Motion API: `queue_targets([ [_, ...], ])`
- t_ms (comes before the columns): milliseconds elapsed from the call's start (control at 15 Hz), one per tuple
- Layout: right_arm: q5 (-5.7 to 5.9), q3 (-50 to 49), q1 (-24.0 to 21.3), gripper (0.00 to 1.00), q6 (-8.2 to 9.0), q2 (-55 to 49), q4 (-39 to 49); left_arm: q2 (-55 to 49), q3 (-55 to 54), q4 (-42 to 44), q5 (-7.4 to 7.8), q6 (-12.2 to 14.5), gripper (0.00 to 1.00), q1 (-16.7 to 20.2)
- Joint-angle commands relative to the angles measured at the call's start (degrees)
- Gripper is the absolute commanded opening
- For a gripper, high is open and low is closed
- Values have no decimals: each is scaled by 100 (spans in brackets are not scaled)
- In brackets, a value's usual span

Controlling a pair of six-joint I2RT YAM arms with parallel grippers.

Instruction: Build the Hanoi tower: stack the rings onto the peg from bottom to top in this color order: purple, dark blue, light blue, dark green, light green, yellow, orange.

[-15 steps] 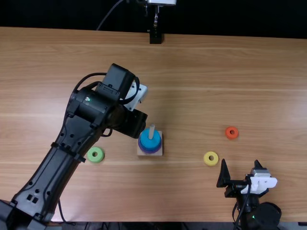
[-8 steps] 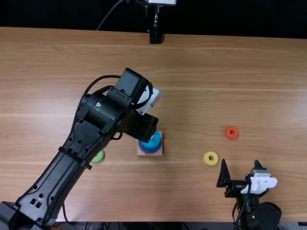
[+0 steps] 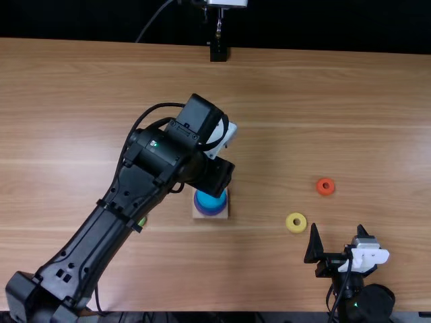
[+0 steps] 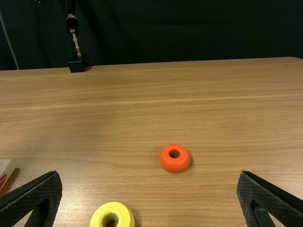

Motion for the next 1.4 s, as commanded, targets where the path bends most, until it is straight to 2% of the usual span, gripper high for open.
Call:
queue_targets([
  [0,-49,-366,-59,100,15,-73,-420,33,197,27,69,-29,0,-52],
  [333,-49,-366,-59,100,15,-73,-420,200,135,27,27,-18,0,-43],
  [1067,-49,-366,-59,100,15,-73,-420,192,-480,16,69,-8,1,1],
  [1133,-49,-366,-59,100,15,-73,-420,200,-480,27,69,3,5,1],
  [1200,-49,-366,-59,100,15,-73,-420,200,-480,27,69,24,21,1],
  [1267,-49,-366,-59,100,15,-73,-420,200,-480,27,58,34,47,10],
  [1333,-49,-366,-59,100,15,-73,-420,200,-480,27,58,34,85,10],
])
